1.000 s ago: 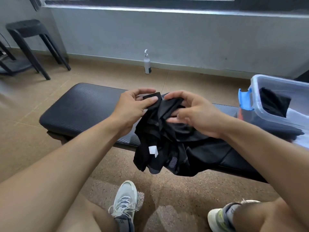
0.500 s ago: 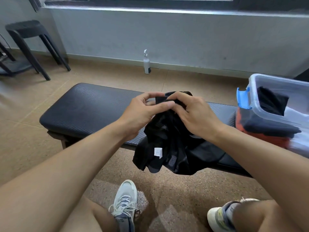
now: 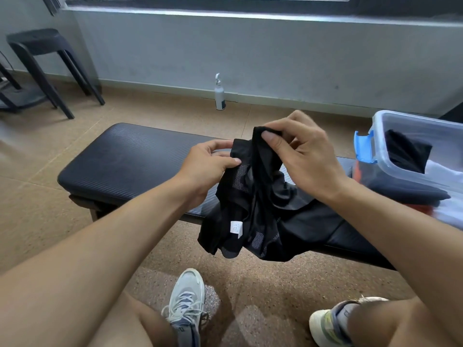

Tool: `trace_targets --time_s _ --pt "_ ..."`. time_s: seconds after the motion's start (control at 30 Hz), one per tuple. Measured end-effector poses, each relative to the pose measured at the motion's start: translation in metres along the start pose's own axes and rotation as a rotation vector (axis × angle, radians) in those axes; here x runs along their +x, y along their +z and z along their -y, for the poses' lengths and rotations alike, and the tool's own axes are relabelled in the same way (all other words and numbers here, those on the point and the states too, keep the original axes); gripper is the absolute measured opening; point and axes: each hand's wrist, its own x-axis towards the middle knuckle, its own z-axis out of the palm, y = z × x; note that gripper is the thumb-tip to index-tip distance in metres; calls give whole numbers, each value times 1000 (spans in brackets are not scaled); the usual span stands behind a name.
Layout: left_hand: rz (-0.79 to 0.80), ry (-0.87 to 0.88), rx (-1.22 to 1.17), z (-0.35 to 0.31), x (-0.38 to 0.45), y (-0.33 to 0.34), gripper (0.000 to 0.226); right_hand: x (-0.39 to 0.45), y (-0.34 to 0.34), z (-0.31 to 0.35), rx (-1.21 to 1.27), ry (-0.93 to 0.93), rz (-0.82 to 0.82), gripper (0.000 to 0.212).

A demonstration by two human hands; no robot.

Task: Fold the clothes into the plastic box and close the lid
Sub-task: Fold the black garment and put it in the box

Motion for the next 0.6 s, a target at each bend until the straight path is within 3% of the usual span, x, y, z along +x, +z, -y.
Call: trace_targets --time_s 0.1,0.17,0.4,0.6 --pt "-18 -45 -15 0 1 -2 29 4 -5 4 -127 -74 -71 9" --pt "-3 -52 -43 -2 1 -4 21 5 -7 8 -67 -90 -25 7" --pt "102 6 -133 -7 -6 2 17 1 0 9 304 231 198 11" --pt "146 50 -131 -7 -14 8 20 -4 4 5 375 375 254 6"
